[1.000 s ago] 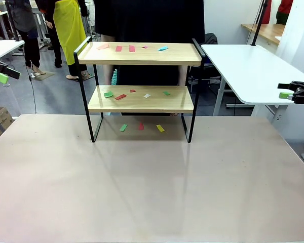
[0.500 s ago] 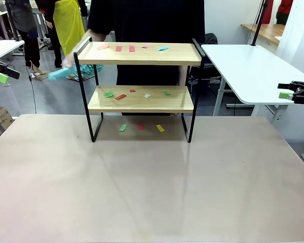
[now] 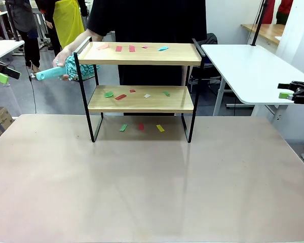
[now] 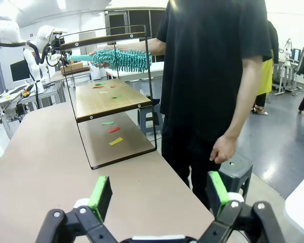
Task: Clean the shelf.
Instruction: Pick up the Duster handed by the human.
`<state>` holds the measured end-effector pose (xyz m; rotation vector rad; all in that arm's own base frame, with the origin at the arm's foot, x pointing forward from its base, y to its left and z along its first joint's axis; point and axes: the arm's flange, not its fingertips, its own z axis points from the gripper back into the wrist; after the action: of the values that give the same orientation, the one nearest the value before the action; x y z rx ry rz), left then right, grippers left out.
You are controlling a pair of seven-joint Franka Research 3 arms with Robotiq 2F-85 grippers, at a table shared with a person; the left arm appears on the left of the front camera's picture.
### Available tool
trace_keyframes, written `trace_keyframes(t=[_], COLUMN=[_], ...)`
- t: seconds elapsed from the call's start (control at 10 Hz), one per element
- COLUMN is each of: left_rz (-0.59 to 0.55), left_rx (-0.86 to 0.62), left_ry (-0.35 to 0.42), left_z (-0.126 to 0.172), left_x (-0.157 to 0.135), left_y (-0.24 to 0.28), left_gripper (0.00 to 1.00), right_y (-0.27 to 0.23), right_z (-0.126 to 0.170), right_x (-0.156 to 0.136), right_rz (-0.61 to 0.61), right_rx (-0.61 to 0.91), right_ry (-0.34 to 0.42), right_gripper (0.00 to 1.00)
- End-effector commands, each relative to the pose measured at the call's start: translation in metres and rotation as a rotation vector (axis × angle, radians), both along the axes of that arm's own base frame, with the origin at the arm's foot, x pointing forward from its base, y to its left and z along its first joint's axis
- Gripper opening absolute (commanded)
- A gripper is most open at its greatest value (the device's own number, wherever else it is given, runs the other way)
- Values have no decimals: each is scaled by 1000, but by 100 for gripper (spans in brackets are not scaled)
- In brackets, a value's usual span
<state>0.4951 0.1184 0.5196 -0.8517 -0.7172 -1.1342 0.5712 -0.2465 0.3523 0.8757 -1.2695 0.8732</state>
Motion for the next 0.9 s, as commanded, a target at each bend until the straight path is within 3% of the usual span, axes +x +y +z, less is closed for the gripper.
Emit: trace_keyframes(t=[0.0, 0.8], left_rz=[-2, -2], left_rx=[-2, -2], left_ry=[-1, -1], left_z=[1, 1], left_x=[0, 0], left_y=[-1, -1], left_gripper=[100, 100], right_y=[1, 1], right_z=[2, 2], right_x=[0, 0], right_rz=[0, 0], right_rx=[0, 0], right_ry=[-4, -4], right_gripper=[100, 100])
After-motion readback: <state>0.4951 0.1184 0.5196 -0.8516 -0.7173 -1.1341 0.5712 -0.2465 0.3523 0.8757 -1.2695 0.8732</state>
